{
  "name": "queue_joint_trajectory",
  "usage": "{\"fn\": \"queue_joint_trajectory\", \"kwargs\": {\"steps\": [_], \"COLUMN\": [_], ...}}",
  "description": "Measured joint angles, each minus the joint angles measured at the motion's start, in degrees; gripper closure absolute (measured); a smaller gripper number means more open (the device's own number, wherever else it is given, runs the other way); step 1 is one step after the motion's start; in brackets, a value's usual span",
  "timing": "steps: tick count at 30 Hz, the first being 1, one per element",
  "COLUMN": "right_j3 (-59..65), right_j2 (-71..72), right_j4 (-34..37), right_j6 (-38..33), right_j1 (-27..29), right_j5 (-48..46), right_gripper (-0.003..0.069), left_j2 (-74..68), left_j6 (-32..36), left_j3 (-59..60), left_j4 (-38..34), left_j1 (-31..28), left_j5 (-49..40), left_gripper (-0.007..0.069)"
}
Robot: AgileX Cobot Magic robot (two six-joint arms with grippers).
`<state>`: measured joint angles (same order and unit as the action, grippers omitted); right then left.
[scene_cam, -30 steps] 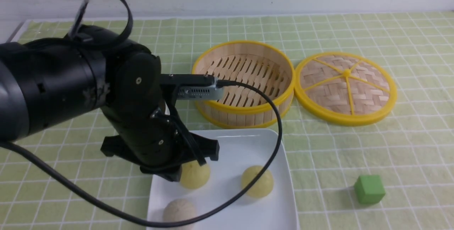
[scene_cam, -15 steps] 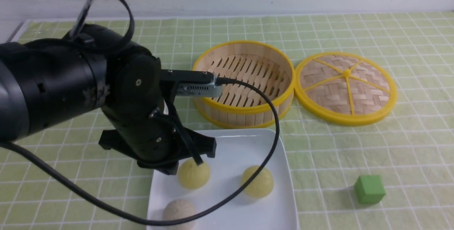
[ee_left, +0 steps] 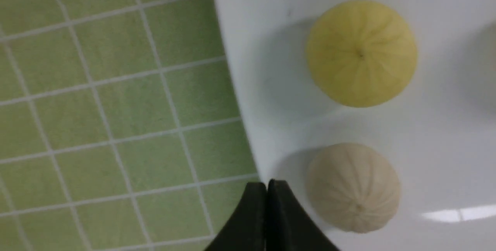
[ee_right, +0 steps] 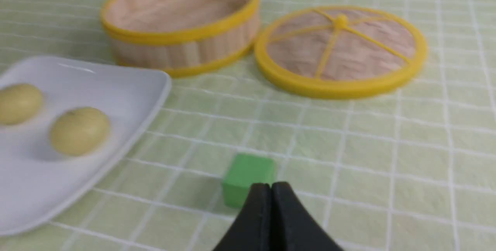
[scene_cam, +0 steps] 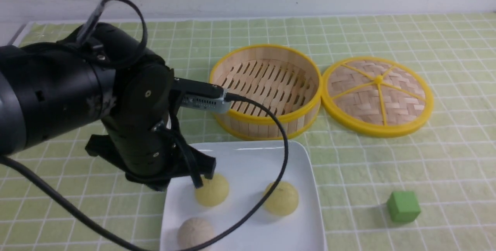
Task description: Put the steamed buns into the plate on the green tablecloth.
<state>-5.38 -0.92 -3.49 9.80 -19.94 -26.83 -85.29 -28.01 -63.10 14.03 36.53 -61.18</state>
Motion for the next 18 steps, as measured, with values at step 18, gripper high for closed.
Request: {"fn": "queue_joint_trajectory", "kwargs": {"steps": [18], "right_j3": [6.35], "right_j2": [1.6], "right_j4": [-0.5], "right_j6": [0.15], "right_j1": [16.12], "right_j5": [3.67], "right_gripper": [0.0648], "left_j2": [40.47], "left_j6": [-1.33], "left_j3": [4.13], "left_j4": [8.48], "left_j1": [0.0], "left_j5": [-9.68], "left_gripper": [0.0606]}}
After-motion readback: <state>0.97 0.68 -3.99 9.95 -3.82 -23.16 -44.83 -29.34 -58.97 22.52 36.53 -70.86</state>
